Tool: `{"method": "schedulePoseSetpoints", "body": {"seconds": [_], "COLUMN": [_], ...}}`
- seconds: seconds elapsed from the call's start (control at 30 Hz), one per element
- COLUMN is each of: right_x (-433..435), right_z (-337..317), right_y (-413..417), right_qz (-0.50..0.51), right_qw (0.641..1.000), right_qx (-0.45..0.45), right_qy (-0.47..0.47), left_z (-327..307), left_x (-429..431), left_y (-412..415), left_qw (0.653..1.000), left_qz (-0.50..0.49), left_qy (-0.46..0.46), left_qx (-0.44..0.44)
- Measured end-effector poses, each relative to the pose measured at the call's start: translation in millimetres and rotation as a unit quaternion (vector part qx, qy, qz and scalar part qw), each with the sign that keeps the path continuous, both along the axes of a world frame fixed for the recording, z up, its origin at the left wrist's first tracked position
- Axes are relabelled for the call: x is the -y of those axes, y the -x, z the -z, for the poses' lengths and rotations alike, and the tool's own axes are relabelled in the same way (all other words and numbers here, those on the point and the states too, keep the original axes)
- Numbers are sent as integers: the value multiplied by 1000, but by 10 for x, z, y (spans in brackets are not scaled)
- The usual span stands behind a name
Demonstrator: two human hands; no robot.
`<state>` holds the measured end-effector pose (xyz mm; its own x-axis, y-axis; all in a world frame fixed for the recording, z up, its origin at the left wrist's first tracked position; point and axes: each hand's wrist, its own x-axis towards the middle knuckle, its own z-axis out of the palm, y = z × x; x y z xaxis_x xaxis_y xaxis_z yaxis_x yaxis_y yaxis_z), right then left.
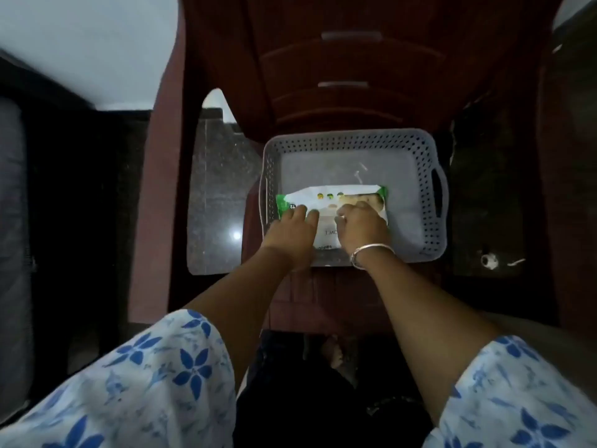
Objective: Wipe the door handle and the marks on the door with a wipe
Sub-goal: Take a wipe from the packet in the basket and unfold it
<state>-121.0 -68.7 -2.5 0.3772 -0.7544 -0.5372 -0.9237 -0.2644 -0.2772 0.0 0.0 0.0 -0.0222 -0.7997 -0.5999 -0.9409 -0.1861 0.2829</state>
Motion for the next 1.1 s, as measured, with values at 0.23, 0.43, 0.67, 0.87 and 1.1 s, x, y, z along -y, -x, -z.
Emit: {"method": "schedulePoseSetpoints", "body": {"seconds": [0.23,0.43,0.67,0.87,1.1], "right_x": [137,76,41,22,66], "right_z": [472,652,701,547,267], "right_y": [-68,10,-32,-7,30], "right_qz": [-30,-46,7,245,451], "right_qw": [999,995,993,936,821], "right_qx": [-5,80,107,239,348], "right_qy": [26,40,48,83,21], "left_z": [442,625,631,529,230], "left_x": [148,38,24,19,27], "left_y": [44,76,74,57,98], "left_qw": [993,990,988,988,958], "left_qz": [-103,-109,-122,-135,-250], "left_qy": [53,87,96,73,104], "left_qx": [-15,-9,-19,-23,-97]}}
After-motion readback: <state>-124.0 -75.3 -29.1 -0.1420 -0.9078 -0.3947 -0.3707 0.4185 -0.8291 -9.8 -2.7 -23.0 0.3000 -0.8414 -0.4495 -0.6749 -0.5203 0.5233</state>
